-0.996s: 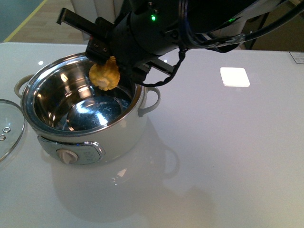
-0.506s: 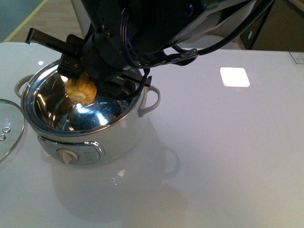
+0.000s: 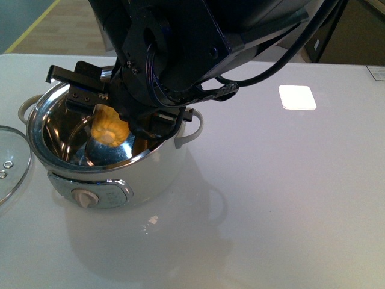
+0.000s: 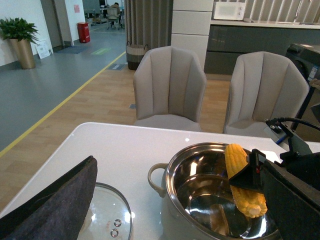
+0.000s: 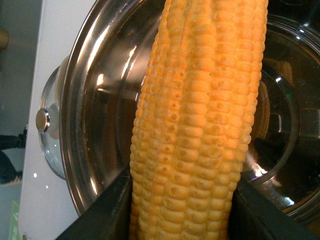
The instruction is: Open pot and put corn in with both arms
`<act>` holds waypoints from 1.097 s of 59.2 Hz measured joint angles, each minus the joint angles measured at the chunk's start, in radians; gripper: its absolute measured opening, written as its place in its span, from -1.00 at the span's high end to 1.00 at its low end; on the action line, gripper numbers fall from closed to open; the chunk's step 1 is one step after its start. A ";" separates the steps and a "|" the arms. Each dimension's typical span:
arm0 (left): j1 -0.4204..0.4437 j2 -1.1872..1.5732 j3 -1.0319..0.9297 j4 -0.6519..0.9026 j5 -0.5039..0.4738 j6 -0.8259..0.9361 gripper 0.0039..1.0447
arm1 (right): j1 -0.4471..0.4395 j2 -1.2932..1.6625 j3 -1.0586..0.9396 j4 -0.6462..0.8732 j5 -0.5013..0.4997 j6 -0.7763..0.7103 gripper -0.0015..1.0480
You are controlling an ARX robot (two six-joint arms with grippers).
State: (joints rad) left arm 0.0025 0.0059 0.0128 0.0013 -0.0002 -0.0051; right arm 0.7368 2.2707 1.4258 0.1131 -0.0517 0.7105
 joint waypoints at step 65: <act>0.000 0.000 0.000 0.000 0.000 0.000 -0.87 | -0.431 -1.044 -0.874 0.212 0.309 -0.363 -0.83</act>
State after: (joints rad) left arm 0.0025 0.0059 0.0128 0.0013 -0.0006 -0.0051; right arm 0.3058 1.2266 0.5518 0.3256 0.2569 0.3477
